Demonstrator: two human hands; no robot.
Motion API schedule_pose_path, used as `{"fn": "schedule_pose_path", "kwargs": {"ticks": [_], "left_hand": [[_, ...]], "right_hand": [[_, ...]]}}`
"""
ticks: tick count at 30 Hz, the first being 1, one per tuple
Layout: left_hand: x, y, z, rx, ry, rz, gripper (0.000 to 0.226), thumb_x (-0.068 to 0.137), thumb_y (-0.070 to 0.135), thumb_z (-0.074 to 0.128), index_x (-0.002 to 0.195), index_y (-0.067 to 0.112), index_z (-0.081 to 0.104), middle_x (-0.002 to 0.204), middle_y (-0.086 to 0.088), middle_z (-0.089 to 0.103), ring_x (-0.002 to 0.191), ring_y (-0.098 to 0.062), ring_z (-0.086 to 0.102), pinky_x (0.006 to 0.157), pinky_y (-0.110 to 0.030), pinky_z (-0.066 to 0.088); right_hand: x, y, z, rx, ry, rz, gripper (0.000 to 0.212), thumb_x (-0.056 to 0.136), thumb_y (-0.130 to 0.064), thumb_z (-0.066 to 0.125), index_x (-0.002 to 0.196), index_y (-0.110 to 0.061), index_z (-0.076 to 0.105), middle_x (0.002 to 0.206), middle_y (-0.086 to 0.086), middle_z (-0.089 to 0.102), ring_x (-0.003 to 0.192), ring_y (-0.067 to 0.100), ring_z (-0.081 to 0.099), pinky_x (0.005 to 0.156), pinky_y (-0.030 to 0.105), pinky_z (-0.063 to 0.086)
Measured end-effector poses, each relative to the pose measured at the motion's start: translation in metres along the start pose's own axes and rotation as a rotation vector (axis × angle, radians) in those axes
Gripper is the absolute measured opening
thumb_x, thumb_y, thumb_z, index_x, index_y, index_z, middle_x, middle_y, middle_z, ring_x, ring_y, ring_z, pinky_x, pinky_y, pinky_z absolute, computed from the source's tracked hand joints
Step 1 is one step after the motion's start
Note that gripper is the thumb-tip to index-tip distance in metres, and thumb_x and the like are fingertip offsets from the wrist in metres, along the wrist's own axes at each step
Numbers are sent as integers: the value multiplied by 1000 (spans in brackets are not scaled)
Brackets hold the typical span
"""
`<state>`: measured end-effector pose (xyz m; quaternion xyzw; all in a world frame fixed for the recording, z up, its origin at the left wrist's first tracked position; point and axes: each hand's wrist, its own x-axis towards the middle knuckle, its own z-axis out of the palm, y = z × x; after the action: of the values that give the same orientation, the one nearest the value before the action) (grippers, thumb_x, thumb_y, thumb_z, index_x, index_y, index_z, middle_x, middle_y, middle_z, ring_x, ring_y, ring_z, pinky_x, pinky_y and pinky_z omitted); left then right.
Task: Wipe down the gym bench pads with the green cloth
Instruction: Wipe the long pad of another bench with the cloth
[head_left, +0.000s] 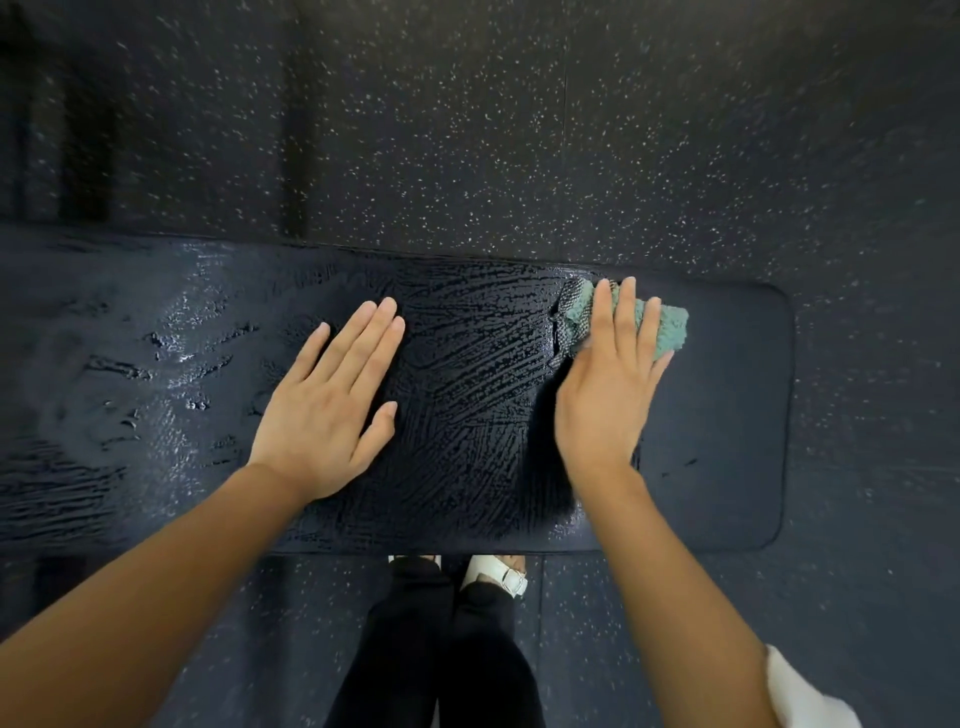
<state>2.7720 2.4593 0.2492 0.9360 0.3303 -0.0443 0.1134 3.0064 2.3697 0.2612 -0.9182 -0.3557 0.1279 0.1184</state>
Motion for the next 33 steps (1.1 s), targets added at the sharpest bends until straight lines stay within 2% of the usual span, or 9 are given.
{"fn": "schedule_pose_path", "kwargs": {"ticks": [4,10,14,16,21,24,29,31,33], "left_hand": [[0,0,-1,2,-4,1,68,99,38,29,158,7,15,167,-7,9,154,-21,9,123,-46,14],[0,-1,-1,12,-16,1,69,99,38,28,158,7,13,167,-7,8,154,-21,8,123,-46,15],[-1,0,-1,24,-23,0,69,98,38,28,158,7,13,167,-7,8,154,-21,8,123,-45,14],[0,0,-2,25,-22,0,69,98,38,28,158,7,14,167,-7,9,154,-21,8,123,-45,14],[0,0,-1,20,-16,-5,68,99,38,28,158,7,14,167,-7,10,154,-21,8,124,-43,11],[0,1,0,21,-9,-6,68,99,37,28,158,7,15,167,-7,10,154,-22,9,124,-43,10],[0,2,0,28,4,-5,66,100,36,26,158,6,15,167,-9,10,154,-23,10,124,-45,11],[1,3,1,34,9,-11,66,100,36,25,158,6,14,167,-9,9,154,-23,9,124,-46,10],[1,4,1,45,8,-14,66,100,36,24,158,6,13,167,-9,9,154,-23,8,124,-46,9]], "right_hand": [[-12,-33,15,25,13,41,60,101,-8,37,156,-25,18,164,-4,9,152,24,-2,119,53,-2],[-23,-74,28,9,-78,-221,62,93,-22,20,155,-25,20,164,-3,12,151,24,0,117,51,-6],[-20,-67,24,-16,-154,-359,60,97,-15,35,155,-26,21,163,-6,13,152,21,3,118,49,0],[-15,-51,16,-38,-179,-387,61,98,-12,36,155,-28,19,164,-8,11,151,18,1,119,47,0],[9,6,-12,-118,-172,-272,70,95,-1,38,156,-28,15,164,-9,6,151,18,-2,121,49,1],[20,35,-25,-102,-145,-160,66,99,-2,35,156,-28,15,164,-9,5,151,17,-3,122,50,3],[13,14,-11,3,-26,-6,65,99,-2,36,156,-26,18,164,-6,8,152,22,-3,119,53,-2],[7,-5,-3,28,-20,-25,65,98,-2,37,156,-26,18,164,-5,8,151,24,-3,118,53,-5],[-2,-22,3,34,-65,-144,64,97,-6,34,156,-25,19,164,-3,9,151,25,-3,116,53,-7]]}}
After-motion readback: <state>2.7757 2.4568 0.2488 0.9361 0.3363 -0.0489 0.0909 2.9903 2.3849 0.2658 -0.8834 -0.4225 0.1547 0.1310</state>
